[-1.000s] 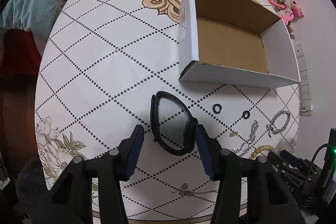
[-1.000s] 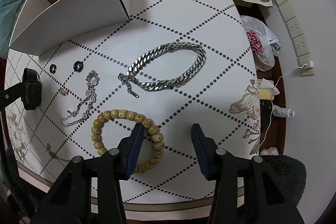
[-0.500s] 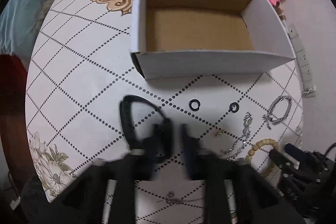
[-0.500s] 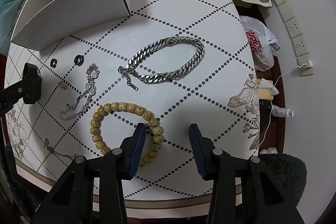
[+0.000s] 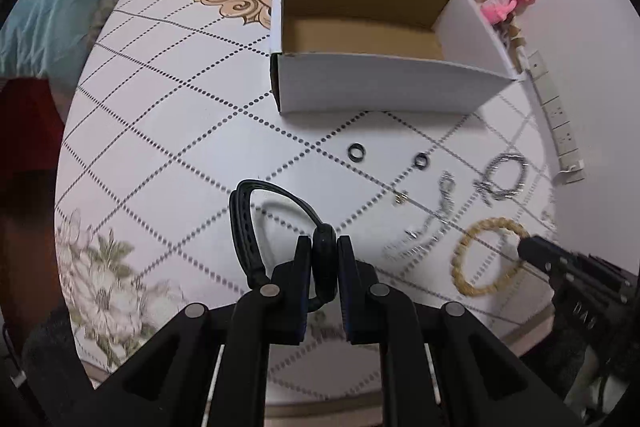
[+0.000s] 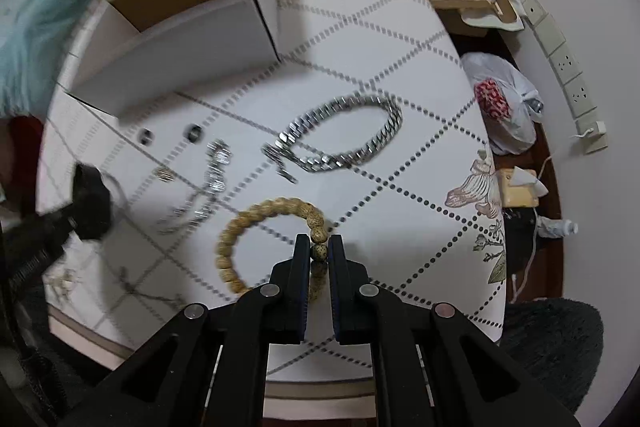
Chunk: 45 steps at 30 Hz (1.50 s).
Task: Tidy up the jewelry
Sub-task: 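Grasp the black watch band with the left tool while the right tool grasps the wooden beaded bracelet, then carry both items into the white box and open both tools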
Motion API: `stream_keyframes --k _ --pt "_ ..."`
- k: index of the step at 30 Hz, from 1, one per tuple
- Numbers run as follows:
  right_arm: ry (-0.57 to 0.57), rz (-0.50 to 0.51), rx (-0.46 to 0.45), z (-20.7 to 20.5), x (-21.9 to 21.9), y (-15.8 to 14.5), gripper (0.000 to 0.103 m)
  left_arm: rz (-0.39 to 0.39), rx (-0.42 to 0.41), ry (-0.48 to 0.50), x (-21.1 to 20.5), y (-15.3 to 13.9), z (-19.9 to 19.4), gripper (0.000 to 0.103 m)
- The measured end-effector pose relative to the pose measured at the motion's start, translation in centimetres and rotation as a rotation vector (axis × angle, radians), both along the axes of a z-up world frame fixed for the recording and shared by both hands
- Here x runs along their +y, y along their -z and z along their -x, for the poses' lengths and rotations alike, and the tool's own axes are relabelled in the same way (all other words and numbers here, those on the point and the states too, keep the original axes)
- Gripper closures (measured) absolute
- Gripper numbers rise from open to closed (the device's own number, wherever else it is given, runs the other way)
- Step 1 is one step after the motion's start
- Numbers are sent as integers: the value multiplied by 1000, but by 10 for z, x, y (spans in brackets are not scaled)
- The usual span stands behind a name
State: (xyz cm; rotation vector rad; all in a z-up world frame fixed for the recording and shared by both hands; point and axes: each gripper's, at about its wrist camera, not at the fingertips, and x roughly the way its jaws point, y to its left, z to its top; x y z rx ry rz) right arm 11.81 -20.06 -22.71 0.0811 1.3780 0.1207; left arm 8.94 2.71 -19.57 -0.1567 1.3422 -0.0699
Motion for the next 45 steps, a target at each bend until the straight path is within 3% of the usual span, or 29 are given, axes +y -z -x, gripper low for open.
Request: stream_keyframes --k 8,14,19,26,36,37,39,40,41,43,45 --pt "-37 -111 -104 -4 8 -63 94 93 -114 1 10 -68 9 93" --pt "-88 -161 -197 -30 15 -116 94 135 -212 32 -4 -118 -29 93" --pt "-95 -202 -260 -73 22 -148 94 103 -264 59 -8 -137 -71 93" --pt "-101 -229 -244 -135 37 -142 94 131 -235 46 1 -127 -123 93" --pt "-141 -277 -90 -194 51 -93 94 249 -82 -9 11 -90 -173 91" --pt "-144 -276 -75 -197 53 -89 94 249 -73 -16 12 -89 -175 87" --pt "-157 -302 -20 -203 55 -77 93 220 -69 -35 15 -87 -178 53" --pt "-163 -323 6 -205 55 -71 93 213 -76 -45 18 -87 -178 26" --pt "-164 -331 22 -206 55 -68 92 205 -87 -60 21 -88 -177 15" --pt "-157 -319 23 -206 53 -66 76 179 -98 -79 29 -89 -176 15" --pt "-148 -298 1 -203 47 -67 47 130 -110 -96 35 -90 -172 14"
